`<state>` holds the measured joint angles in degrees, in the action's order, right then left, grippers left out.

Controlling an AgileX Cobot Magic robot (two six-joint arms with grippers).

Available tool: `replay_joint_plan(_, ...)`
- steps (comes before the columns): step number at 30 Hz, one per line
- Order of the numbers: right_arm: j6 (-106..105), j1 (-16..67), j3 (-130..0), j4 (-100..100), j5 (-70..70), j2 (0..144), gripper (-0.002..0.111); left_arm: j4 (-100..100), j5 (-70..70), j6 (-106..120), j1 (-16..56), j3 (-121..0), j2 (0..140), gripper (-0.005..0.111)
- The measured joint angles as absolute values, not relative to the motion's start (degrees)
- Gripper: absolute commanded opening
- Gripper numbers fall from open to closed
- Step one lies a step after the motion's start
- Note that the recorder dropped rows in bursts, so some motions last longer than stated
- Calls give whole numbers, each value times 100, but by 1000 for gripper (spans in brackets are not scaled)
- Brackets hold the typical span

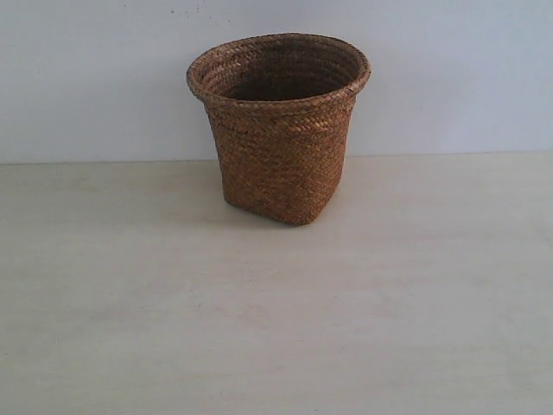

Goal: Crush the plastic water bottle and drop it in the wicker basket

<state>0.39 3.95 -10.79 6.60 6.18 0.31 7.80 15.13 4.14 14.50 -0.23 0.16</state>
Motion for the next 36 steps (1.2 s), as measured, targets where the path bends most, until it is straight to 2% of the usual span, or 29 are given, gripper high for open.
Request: replay_joint_plan(36, 0, 395, -1079, 660, 686, 31, 0, 706, 1633, 414, 1450, -23, 16, 4)
